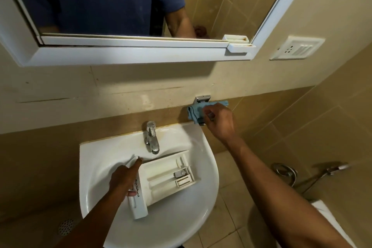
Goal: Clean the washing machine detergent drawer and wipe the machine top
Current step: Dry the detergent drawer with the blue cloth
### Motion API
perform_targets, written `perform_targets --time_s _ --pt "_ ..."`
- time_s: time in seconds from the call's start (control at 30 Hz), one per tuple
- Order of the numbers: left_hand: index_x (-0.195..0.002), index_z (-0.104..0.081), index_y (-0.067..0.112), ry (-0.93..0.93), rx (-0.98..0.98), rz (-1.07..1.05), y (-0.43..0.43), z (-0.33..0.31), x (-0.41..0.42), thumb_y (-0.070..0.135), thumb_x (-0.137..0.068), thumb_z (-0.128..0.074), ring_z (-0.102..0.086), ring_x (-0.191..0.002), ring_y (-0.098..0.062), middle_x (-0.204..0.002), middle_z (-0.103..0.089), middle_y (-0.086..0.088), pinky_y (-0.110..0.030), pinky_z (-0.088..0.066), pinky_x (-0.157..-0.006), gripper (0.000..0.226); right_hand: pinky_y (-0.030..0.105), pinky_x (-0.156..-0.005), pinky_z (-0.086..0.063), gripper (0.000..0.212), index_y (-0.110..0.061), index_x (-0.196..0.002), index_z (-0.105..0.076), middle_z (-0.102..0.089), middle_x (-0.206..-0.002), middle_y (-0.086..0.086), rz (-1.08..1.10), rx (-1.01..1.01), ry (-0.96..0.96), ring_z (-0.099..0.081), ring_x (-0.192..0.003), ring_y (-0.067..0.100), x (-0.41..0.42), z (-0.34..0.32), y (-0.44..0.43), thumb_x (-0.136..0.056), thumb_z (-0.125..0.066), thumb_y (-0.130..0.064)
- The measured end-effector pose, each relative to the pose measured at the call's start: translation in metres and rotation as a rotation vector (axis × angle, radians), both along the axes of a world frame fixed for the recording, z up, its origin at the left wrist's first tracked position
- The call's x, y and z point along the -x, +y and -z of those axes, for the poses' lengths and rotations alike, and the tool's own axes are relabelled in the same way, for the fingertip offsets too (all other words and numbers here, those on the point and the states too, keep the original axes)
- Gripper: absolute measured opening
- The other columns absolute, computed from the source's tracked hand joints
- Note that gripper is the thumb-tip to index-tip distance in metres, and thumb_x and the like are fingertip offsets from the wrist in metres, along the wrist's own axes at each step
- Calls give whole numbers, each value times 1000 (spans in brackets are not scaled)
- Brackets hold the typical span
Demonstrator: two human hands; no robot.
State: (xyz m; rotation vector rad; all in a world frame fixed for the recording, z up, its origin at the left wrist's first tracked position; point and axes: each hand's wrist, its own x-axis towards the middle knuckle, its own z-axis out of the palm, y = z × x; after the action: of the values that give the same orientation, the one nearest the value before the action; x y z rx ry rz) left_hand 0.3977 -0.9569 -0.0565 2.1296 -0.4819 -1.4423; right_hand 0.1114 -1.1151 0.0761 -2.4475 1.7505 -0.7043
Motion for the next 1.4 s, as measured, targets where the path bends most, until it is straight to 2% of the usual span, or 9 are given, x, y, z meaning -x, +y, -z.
perform_targets --time_s 0.13,0.27,0.37,0.47,0.6,0.73,0.9,1.27,1.4 --pt "-91 -65 7 -70 -4 29 2 -4 0 80 -77 -66 -71 -76 -35 -86 -71 -17 -38 -60 -57 74 32 -75 -51 38 -25 -123 -72 -70 -113 5 -89 -123 226 -65 -101 27 -3 3 -25 -88 -73 -38" --pt "-85 -67 5 -265 -28 119 8 -12 -9 85 -84 -46 -71 -74 -32 -81 -72 -14 -39 -62 -63 83 33 -71 -48 24 -21 -112 -76 -72 -107 5 -113 -52 191 -67 -97 28 -10 8 -26 -96 -66 -36" --pt "-94 -70 11 -577 39 155 16 -17 -21 82 -91 -33 -71 -87 -31 -94 -74 -11 -42 -60 -80 80 33 -69 -50 24 -21 -99 -78 -74 -97 4 -40 13 54 -68 -88 27 -7 -3 -22 -99 -63 -38" --pt "-94 -69 17 -728 394 113 17 -38 -19 51 -100 -54 -70 -82 -22 -90 -75 -2 -29 -52 -73 38 31 -73 -56 17 -21 -100 -80 -77 -97 -2 41 -27 -298 -70 -85 14 -7 -26 0 -96 -70 -34" --pt "-90 -72 24 -425 721 256 6 -88 -3 25 -99 -65 -68 -69 -10 -78 -73 8 -26 -54 -68 12 19 -63 -56 7 -13 -94 -78 -75 -87 -4 -35 -211 -620 -70 -74 2 -28 -42 53 -96 -72 -16" --pt "-101 -77 20 124 715 320 -2 -130 29 30 -100 -67 -75 -81 -21 -85 -77 0 -43 -65 -70 14 33 -55 -57 12 -12 -85 -78 -75 -70 1 -143 -481 -619 -67 -55 11 -57 -28 84 -95 -74 -15" --pt "-100 -77 19 49 730 306 -4 -129 38 47 -87 -78 -74 -92 -19 -93 -78 2 -35 -61 -81 32 31 -69 -57 7 -5 -88 -78 -76 -80 13 -215 -702 -840 -66 -74 15 -75 -22 98 -93 -73 -4" --pt "-106 -76 23 34 767 334 1 -118 -22 -4 -94 -66 -71 -99 -5 -106 -76 8 -21 -55 -80 32 40 -79 -60 38 -8 -125 -63 -71 -121 15 171 -895 -1132 -67 -105 30 -70 -8 89 -112 -37 -32" --pt "-125 -68 23 138 567 496 0 -124 -37 -3 -88 -61 -65 -108 -19 -119 -68 0 -21 -55 -72 46 30 -78 -58 34 -5 -115 -65 -75 -99 9 74 -957 -1169 -71 -95 23 -74 -25 96 -111 -42 -29"
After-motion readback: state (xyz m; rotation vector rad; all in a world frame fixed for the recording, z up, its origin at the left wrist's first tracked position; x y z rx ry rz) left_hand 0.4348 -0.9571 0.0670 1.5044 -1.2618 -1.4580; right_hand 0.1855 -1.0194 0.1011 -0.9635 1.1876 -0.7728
